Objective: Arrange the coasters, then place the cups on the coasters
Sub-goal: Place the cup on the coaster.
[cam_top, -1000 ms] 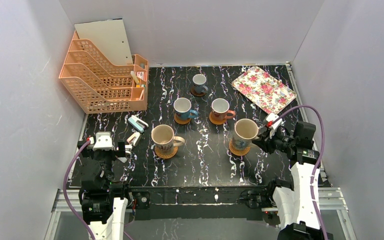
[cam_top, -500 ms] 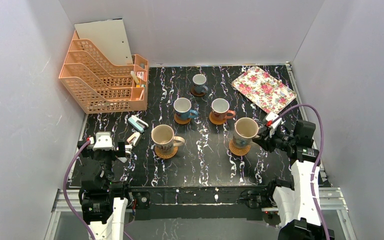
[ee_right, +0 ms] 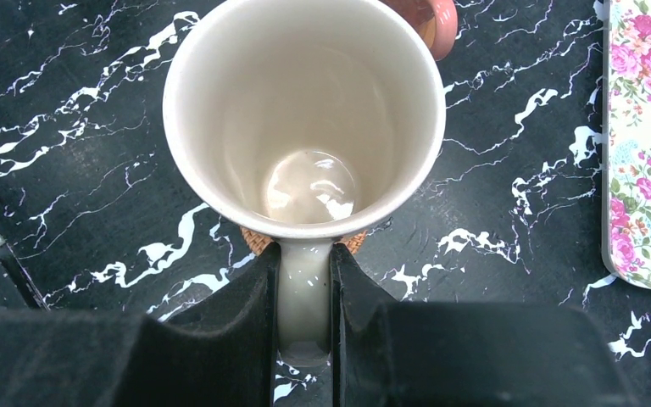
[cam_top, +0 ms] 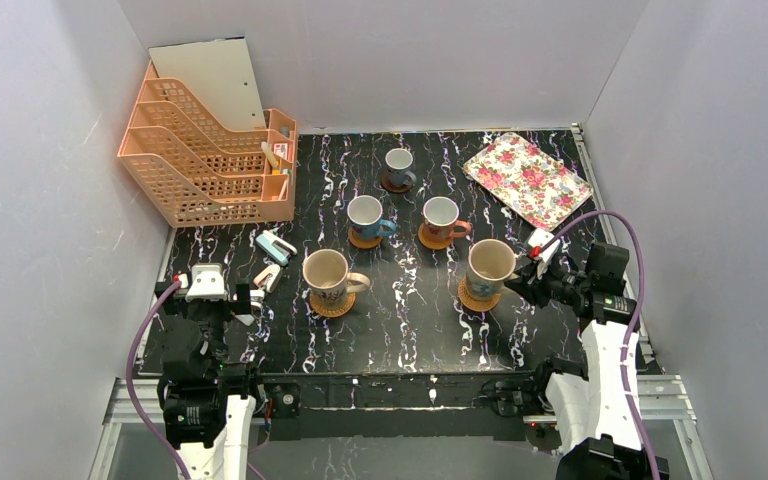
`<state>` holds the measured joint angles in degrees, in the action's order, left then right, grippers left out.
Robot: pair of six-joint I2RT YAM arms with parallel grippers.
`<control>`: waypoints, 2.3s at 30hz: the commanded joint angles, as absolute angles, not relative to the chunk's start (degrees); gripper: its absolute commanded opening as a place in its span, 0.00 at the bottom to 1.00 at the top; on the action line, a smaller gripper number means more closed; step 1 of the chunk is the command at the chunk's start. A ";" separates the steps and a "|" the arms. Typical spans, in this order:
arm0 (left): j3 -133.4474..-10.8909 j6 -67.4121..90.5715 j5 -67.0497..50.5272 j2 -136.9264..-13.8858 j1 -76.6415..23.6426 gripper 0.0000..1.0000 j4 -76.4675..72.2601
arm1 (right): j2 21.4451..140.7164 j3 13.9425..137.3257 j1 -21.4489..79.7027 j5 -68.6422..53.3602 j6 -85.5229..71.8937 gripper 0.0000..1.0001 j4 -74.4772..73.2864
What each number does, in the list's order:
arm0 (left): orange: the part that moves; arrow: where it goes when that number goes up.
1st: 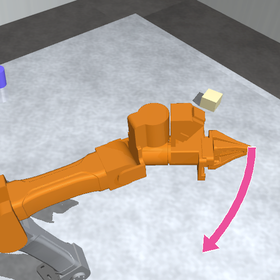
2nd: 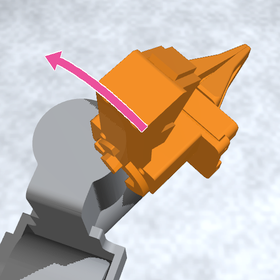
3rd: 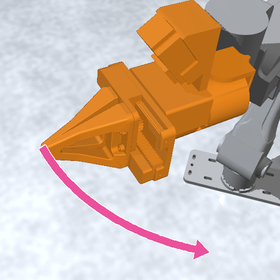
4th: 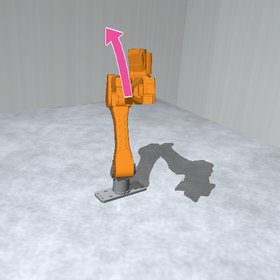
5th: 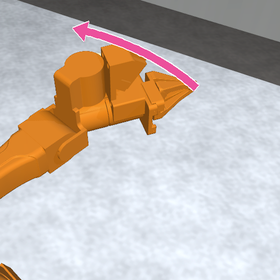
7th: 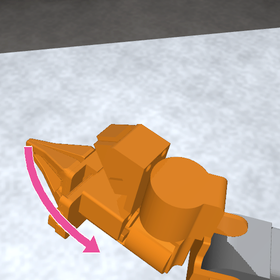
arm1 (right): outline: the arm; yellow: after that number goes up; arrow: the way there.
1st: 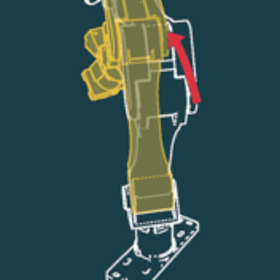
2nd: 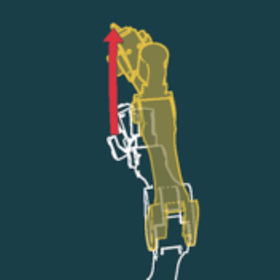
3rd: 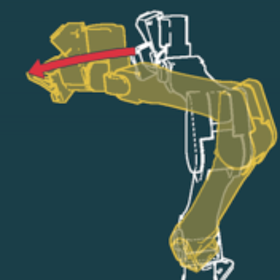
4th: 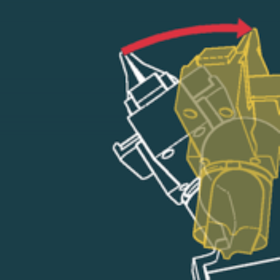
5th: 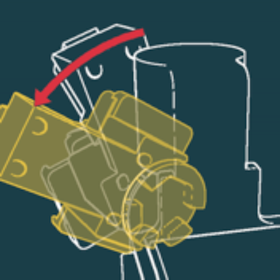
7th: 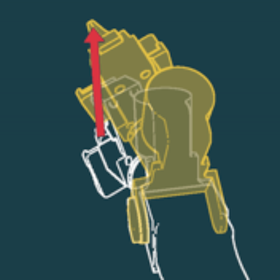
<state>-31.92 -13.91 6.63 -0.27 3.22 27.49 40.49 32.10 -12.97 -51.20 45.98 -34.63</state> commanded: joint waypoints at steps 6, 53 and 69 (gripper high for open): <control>-32.87 -14.10 6.86 -0.09 3.43 0.98 27.52 | 42.16 33.22 -12.77 -56.89 47.79 0.01 -31.63; -32.79 -13.97 7.08 -0.09 3.43 0.98 27.55 | 43.49 31.81 -12.74 -56.07 46.86 0.01 -29.00; -32.84 -13.89 7.22 -0.11 3.40 0.98 27.45 | 44.21 31.93 -12.74 -56.16 47.62 0.03 -29.70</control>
